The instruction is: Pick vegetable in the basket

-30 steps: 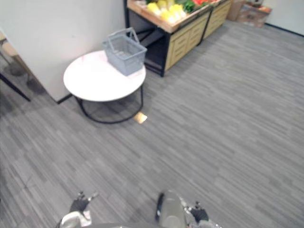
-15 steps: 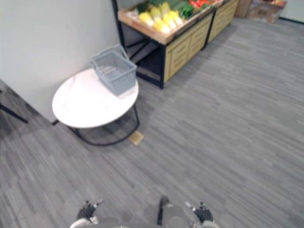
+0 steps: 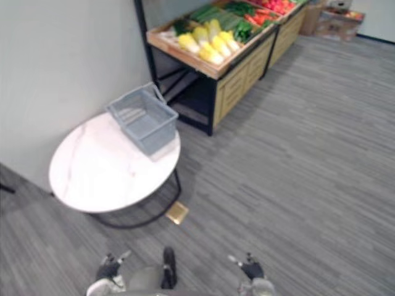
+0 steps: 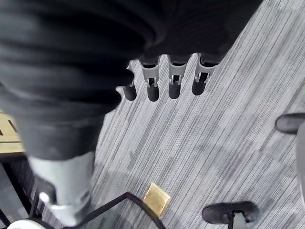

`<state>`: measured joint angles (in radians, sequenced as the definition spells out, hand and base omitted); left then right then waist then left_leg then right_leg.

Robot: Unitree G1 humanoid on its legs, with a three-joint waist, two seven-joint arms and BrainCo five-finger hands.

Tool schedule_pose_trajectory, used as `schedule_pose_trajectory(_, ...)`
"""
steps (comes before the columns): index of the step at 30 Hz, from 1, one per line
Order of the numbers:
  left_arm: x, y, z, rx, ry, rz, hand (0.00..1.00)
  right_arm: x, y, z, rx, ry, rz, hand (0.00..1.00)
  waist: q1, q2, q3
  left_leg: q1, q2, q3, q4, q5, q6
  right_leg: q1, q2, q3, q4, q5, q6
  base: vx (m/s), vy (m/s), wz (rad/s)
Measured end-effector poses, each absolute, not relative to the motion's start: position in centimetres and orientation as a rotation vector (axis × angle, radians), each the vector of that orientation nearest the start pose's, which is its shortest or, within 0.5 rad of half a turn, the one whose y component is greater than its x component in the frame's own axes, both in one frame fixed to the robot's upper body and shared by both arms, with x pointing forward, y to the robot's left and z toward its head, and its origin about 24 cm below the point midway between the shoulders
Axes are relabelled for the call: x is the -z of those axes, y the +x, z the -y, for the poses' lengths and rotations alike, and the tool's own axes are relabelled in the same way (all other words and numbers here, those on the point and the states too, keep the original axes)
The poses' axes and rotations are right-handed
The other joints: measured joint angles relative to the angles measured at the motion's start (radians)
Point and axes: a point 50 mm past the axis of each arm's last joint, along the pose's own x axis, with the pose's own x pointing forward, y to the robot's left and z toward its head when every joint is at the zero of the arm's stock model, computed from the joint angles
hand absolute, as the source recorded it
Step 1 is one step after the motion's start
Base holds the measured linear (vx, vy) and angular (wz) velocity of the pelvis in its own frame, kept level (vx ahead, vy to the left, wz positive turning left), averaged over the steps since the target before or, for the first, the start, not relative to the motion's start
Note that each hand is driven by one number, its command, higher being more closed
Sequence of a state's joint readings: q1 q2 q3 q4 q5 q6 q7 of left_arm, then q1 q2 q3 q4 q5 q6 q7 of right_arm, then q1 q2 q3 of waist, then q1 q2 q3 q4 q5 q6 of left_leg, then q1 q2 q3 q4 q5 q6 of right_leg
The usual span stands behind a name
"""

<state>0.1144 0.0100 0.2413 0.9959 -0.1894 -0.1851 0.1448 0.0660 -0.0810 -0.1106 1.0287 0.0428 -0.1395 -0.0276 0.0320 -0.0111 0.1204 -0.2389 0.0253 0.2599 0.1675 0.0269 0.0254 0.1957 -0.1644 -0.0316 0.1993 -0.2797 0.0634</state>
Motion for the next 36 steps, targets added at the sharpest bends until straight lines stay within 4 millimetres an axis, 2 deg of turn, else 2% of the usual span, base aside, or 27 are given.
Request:
schedule_pose_trajectory(1, 15.2, 9.8, -20.4, -0.528, -0.171, -0.911, 0.0, 15.2, 11.5, 19.8, 0.195, 0.003, -0.951, 0.0, -0.004, -0.018, 0.003, 0.047, -0.035, 0.007, 0.011, -0.045, 0.027, -0.075, -0.027, 0.052, 0.234, 0.036, 0.05, 0.55, 0.239, 0.19)
schedule_pose_trajectory(2, 15.2, 9.8, -20.5, -0.528, -0.167, -0.913, 0.0, 15.2, 11.5, 19.8, 0.191, 0.003, -0.95, 0.0, -0.003, -0.022, 0.006, 0.074, -0.041, 0.007, 0.008, -0.063, 0.03, -0.112, -0.032, 0.066, 0.346, 0.071, 0.084, 0.54, 0.226, 0.16)
schedule_pose_trajectory(3, 15.2, 9.8, -20.7, -0.527, -0.162, -0.916, 0.0, 15.2, 11.6, 19.7, 0.187, 0.003, -0.949, 0.0, -0.003, -0.024, 0.01, 0.108, -0.046, 0.006, 0.005, -0.086, 0.031, -0.151, -0.033, 0.082, 0.462, 0.136, 0.139, 0.51, 0.18, 0.04)
schedule_pose_trajectory(4, 15.3, 9.7, -20.9, -0.507, -0.136, -0.933, 0.0, 15.2, 11.7, 19.4, 0.167, -0.002, -0.948, 0.0, -0.004, -0.018, 0.027, 0.204, -0.049, -0.002, -0.009, -0.126, 0.037, -0.241, -0.032, 0.094, 0.735, 0.227, 0.21, 0.5, 0.16, 0.06)
schedule_pose_trajectory(5, 15.3, 9.6, -20.9, -0.492, -0.119, -0.944, 0.0, 15.2, 11.7, 19.3, 0.161, -0.006, -0.944, 0.0, -0.009, -0.015, 0.03, 0.246, -0.049, -0.012, -0.015, -0.14, 0.038, -0.275, -0.033, 0.082, 0.823, 0.224, 0.207, 0.49, 0.136, 0.2)
schedule_pose_trajectory(6, 15.5, 9.2, -21.0, -0.47, -0.094, -0.966, 0.0, 15.0, 12.1, 19.4, 0.157, -0.013, -0.926, 0.0, -0.025, -0.011, 0.031, 0.32, -0.05, -0.036, -0.043, -0.149, 0.043, -0.326, -0.038, 0.034, 0.924, 0.201, 0.166, 0.46, 0.058, 0.44)
schedule_pose_trajectory(7, 15.5, 9.3, -20.9, -0.447, -0.076, -0.972, 0.0, 14.7, 12.6, 19.4, 0.153, -0.017, -0.902, 0.0, -0.036, -0.009, 0.035, 0.378, -0.047, -0.062, -0.073, -0.149, 0.043, -0.363, -0.046, -0.027, 0.932, 0.161, 0.099, 0.44, 0.03, 0.52)
schedule_pose_trajectory(9, 15.4, 9.5, -20.8, -0.436, -0.073, -0.963, 0.0, 14.5, 12.8, 19.4, 0.155, -0.016, -0.888, 0.0, -0.044, -0.009, 0.035, 0.426, -0.04, -0.095, -0.089, -0.149, 0.043, -0.407, -0.053, -0.085, 0.848, 0.122, 0.041, 0.47, -0.044, 0.71)
schedule_pose_trajectory(10, 15.4, 9.6, -20.7, -0.436, -0.078, -0.96, 0.0, 14.5, 12.9, 19.5, 0.156, -0.016, -0.882, 0.0, -0.054, -0.008, 0.037, 0.45, -0.033, -0.132, -0.094, -0.149, 0.043, -0.423, -0.058, -0.115, 0.735, 0.108, 0.02, 0.42, -0.1, 1.08)
schedule_pose_trajectory(12, 15.5, 9.7, -20.2, -0.429, -0.091, -0.959, 0.0, 14.4, 13.0, 19.5, 0.158, -0.015, -0.873, 0.0, -0.056, -0.007, 0.04, 0.469, -0.022, -0.176, -0.096, -0.157, 0.034, -0.421, -0.064, -0.12, 0.485, 0.11, 0.024, 0.34, -0.151, 1.06)
schedule_pose_trajectory(14, 15.4, 10.1, -19.7, -0.42, -0.103, -0.942, 0.0, 14.4, 12.9, 19.5, 0.168, -0.005, -0.876, 0.0, -0.052, -0.006, 0.045, 0.479, 0.007, -0.226, -0.089, -0.245, -0.028, -0.419, -0.071, -0.062, 0.151, 0.15, 0.051, 0.45, -0.303, 1.01)
schedule_pose_trajectory(16, 15.2, 10.1, -20.0, -0.453, -0.125, -0.926, 0.0, 14.5, 12.9, 19.1, 0.17, 0.014, -0.876, 0.0, -0.03, -0.028, 0.055, 0.489, 0.014, -0.255, -0.056, -0.294, -0.068, -0.417, -0.101, -0.011, 0.001, 0.216, 0.051, 0.34, -0.341, 0.58)
schedule_pose_trajectory(17, 15.2, 10.1, -19.9, -0.457, -0.13, -0.924, 0.0, 14.4, 12.9, 19.1, 0.175, 0.016, -0.873, 0.0, -0.027, -0.023, 0.056, 0.49, 0.028, -0.271, -0.037, -0.321, -0.086, -0.413, -0.099, -0.02, 0.007, 0.269, 0.071, 0.39, -0.53, 0.57)
schedule_pose_trajectory(18, 15.5, 9.4, -19.1, -0.457, -0.153, -0.948, 0.0, 14.2, 13.0, 19.9, 0.189, 0.003, -0.859, 0.0, -0.028, 0.023, 0.058, 0.505, 0.084, -0.303, -0.017, -0.368, -0.113, -0.41, -0.054, -0.057, 0.094, 0.287, 0.098, 0.31, -0.447, 0.4)
schedule_pose_trajectory(19, 15.6, 9.3, -18.4, -0.449, -0.171, -0.954, 0.0, 14.1, 13.1, 20.4, 0.195, -0.011, -0.854, 0.0, -0.028, 0.042, 0.052, 0.507, 0.102, -0.306, -0.017, -0.367, -0.113, -0.424, -0.044, -0.066, 0.138, 0.25, 0.091, 0.3, -0.435, 0.36)
schedule_pose_trajectory(20, 15.6, 9.4, -18.0, -0.446, -0.181, -0.953, 0.0, 14.0, 13.3, 20.7, 0.196, -0.021, -0.852, 0.0, -0.027, 0.048, 0.049, 0.507, 0.106, -0.316, -0.012, -0.357, -0.112, -0.438, -0.043, -0.069, 0.179, 0.218, 0.085, 0.31, -0.387, 0.41)
schedule_pose_trajectory(21, 15.7, 9.3, -18.0, -0.444, -0.18, -0.958, 0.0, 13.9, 13.2, 21.1, 0.192, -0.028, -0.855, 0.0, -0.03, 0.054, 0.048, 0.505, 0.122, -0.357, 0.004, -0.304, -0.122, -0.43, -0.047, -0.108, 0.242, 0.159, 0.067, 0.3, -0.377, 0.48)
schedule_pose_trajectory(23, 15.8, 9.2, -18.1, -0.459, -0.186, -0.964, 0.0, 14.0, 13.2, 21.2, 0.189, -0.032, -0.858, 0.0, -0.031, 0.056, 0.047, 0.494, 0.138, -0.382, 0.036, -0.279, -0.126, -0.402, -0.038, -0.141, 0.242, 0.142, 0.049, 0.31, -0.386, 0.56)
schedule_pose_trajectory(25, 15.8, 9.2, -18.5, -0.492, -0.184, -0.962, 0.0, 14.3, 12.7, 21.1, 0.174, -0.035, -0.884, 0.0, -0.031, 0.058, 0.04, 0.393, 0.151, -0.443, 0.228, -0.221, -0.156, -0.336, -0.026, -0.209, 0.211, 0.115, 0.025, 0.26, -0.336, 0.65)
schedule_pose_trajectory(27, 15.6, 9.5, -18.9, -0.513, -0.177, -0.948, 0.0, 14.5, 12.5, 20.8, 0.157, -0.041, -0.9, 0.0, -0.026, 0.052, 0.043, 0.316, 0.16, -0.43, 0.364, -0.131, -0.21, -0.286, -0.014, -0.239, 0.168, 0.11, 0.014, 0.17, -0.217, 0.36)
schedule_pose_trajectory(28, 15.6, 9.6, -19.0, -0.52, -0.181, -0.943, 0.0, 14.5, 12.4, 20.6, 0.147, -0.043, -0.905, 0.0, -0.026, 0.04, 0.048, 0.28, 0.172, -0.397, 0.43, -0.034, -0.23, -0.237, -0.01, -0.262, 0.125, 0.117, 0.003, 0.24, -0.228, 0.38)
schedule_pose_trajectory(29, 15.6, 9.5, -19.5, -0.532, -0.177, -0.944, 0.0, 14.6, 12.3, 20.7, 0.149, -0.044, -0.908, 0.0, -0.022, 0.022, 0.051, 0.26, 0.202, -0.318, 0.469, 0.02, -0.226, -0.186, -0.014, -0.29, 0.073, 0.127, -0.011, 0.25, -0.212, 0.36)
schedule_pose_trajectory(30, 15.6, 9.4, -19.6, -0.533, -0.175, -0.945, 0.0, 14.6, 12.2, 20.6, 0.151, -0.041, -0.911, 0.0, -0.024, 0.024, 0.051, 0.255, 0.222, -0.271, 0.483, 0.01, -0.225, -0.164, -0.014, -0.301, 0.051, 0.131, -0.017, 0.3, -0.199, 0.44)
schedule_pose_trajectory(31, 15.6, 9.4, -19.6, -0.53, -0.173, -0.949, 0.0, 14.6, 11.8, 21.3, 0.17, -0.051, -0.917, 0.0, -0.033, 0.029, 0.049, 0.234, 0.241, -0.182, 0.486, -0.047, -0.219, -0.126, -0.015, -0.33, 0.016, 0.131, -0.016, 0.23, -0.138, 0.55)
schedule_pose_trajectory(32, 15.6, 9.4, -19.6, -0.532, -0.173, -0.949, 0.0, 14.6, 11.5, 21.9, 0.184, -0.066, -0.925, 0.0, -0.035, 0.029, 0.049, 0.21, 0.24, -0.11, 0.464, -0.097, -0.211, -0.1, -0.021, -0.356, -0.01, 0.132, -0.015, 0.24, -0.112, 0.56)
schedule_pose_trajectory(34, 15.5, 9.5, -19.6, -0.531, -0.173, -0.942, 0.0, 14.3, 11.6, 22.6, 0.196, -0.084, -0.914, 0.0, -0.03, 0.028, 0.05, 0.186, 0.221, -0.043, 0.367, -0.139, -0.206, -0.083, -0.029, -0.381, -0.03, 0.135, -0.011, 0.13, 0.003, 0.39)
schedule_pose_trajectory(36, 15.5, 9.5, -19.6, -0.528, -0.168, -0.943, 0.0, 13.4, 12.7, 23.3, 0.198, -0.112, -0.856, 0.0, -0.033, 0.03, 0.049, 0.192, 0.187, -0.01, 0.188, -0.108, -0.173, -0.072, -0.035, -0.392, -0.036, 0.139, -0.003, 0.13, 0.106, 0.18)
